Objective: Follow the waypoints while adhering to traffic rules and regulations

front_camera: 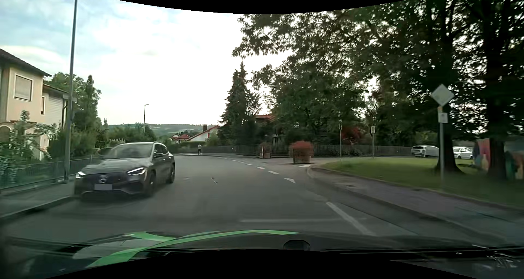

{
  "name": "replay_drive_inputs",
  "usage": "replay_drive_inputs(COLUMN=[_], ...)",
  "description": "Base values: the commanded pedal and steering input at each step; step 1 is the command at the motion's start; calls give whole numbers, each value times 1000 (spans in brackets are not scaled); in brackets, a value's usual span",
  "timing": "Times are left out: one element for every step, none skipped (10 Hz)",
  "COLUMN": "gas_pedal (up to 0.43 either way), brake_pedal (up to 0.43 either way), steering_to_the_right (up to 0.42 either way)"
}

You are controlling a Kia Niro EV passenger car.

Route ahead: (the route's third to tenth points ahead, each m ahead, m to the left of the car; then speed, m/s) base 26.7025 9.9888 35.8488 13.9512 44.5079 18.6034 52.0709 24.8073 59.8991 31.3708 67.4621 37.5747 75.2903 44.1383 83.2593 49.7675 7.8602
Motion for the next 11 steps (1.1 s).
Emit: replay_drive_inputs(gas_pedal=[67,79,79,110,130,130,130,118,110,110,110], brake_pedal=[0,0,0,0,0,0,0,0,0,0,0], steering_to_the_right=[-84,-88,-89,-89,-88,-89,-89,-89,-89,-87,-80])
